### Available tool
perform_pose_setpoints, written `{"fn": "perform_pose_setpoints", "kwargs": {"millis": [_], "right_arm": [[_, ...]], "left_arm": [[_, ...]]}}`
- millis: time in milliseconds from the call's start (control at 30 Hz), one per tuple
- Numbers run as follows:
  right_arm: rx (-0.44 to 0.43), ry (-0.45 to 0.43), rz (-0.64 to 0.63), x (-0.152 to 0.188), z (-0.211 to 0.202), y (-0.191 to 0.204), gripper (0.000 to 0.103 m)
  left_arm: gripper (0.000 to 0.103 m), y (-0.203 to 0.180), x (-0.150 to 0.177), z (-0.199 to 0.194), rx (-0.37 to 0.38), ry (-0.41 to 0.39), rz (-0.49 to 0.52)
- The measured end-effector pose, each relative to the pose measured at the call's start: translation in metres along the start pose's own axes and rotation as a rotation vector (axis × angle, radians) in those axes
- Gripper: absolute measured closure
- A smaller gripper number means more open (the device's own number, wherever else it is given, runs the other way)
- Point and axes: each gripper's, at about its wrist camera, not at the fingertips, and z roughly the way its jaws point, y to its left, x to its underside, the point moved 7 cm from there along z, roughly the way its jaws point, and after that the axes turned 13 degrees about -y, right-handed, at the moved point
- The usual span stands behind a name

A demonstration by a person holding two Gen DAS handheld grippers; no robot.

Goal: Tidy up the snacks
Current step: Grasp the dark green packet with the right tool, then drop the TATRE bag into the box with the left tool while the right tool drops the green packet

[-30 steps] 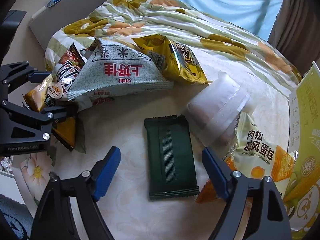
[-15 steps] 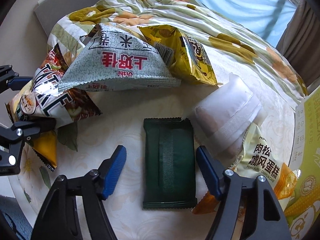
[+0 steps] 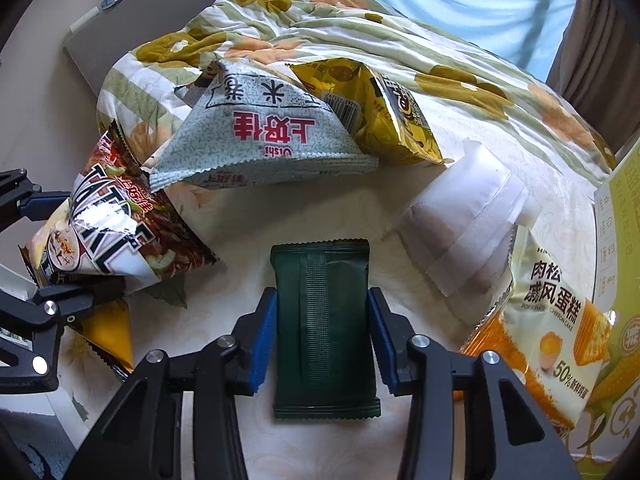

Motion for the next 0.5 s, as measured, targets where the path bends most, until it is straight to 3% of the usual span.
{"fn": "perform_pose_setpoints", "kwargs": {"millis": [267, 500], "right_arm": [[0.019, -0.062, 0.057, -0.01, -0.033, 0.007, 0.063], [0.022, -0.129, 0.222, -0.014, -0.08, 0.007, 0.063]], "left_arm": [[0.039, -0.003, -0.001, -0.035, 0.032, -0.057, 0.016], [0.039, -0.016, -0.014, -0.064, 0.174, -0.115, -0.006]]}}
